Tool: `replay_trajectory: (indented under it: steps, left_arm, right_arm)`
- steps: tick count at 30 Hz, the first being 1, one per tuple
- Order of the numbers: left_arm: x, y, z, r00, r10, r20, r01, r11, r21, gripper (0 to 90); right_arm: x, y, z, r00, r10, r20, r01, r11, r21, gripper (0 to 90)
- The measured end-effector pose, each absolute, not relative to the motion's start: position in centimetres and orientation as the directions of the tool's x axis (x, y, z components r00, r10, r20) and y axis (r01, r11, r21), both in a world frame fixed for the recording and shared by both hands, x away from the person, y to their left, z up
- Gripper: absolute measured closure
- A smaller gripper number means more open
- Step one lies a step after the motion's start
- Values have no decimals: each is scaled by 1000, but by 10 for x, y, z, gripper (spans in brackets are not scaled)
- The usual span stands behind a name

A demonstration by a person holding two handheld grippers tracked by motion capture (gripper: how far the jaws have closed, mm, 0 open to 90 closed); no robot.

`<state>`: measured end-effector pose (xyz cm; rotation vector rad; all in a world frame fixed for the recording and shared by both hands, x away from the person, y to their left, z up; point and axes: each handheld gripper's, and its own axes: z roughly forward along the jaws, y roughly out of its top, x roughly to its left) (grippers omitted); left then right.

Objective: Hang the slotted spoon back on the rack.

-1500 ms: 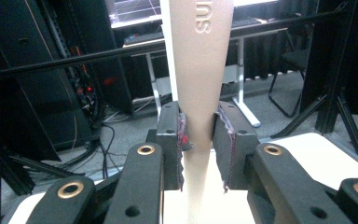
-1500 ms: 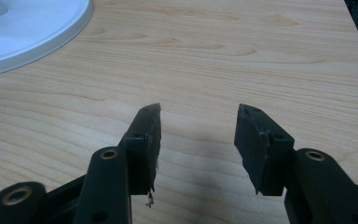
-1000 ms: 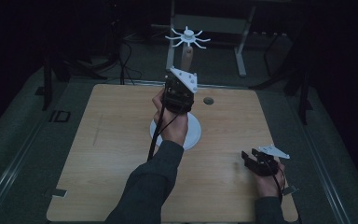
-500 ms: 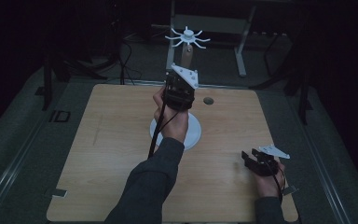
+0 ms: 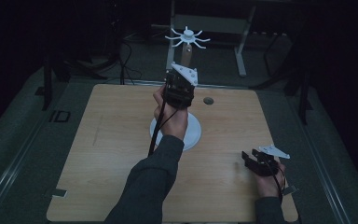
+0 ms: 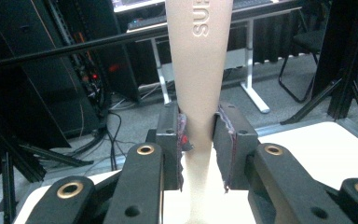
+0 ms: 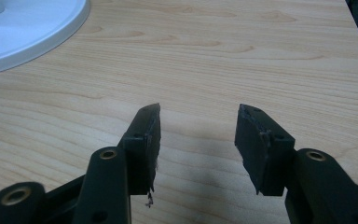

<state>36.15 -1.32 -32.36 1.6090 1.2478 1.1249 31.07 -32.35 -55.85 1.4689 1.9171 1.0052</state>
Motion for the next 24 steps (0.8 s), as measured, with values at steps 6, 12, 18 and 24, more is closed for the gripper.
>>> replay_trajectory:
  steps: [6, 12, 18, 24]
  left_arm:
    - [363, -12, -324, 126, 976, 176, 273, -205, 940, 727]
    - [361, -11, -325, 130, 975, 178, 263, -207, 942, 714]
    - [358, -10, -327, 135, 974, 183, 253, -213, 944, 694]
    - [353, -9, -332, 158, 969, 189, 253, -224, 941, 671]
  right_arm:
    - [311, -323, -559, -278, 960, 35, 576, 137, 806, 501]
    - [311, -323, -559, -279, 960, 36, 577, 137, 805, 499]
    - [311, -323, -559, -280, 959, 36, 575, 138, 806, 494]
    - [310, -323, -559, -282, 959, 37, 575, 138, 806, 493]
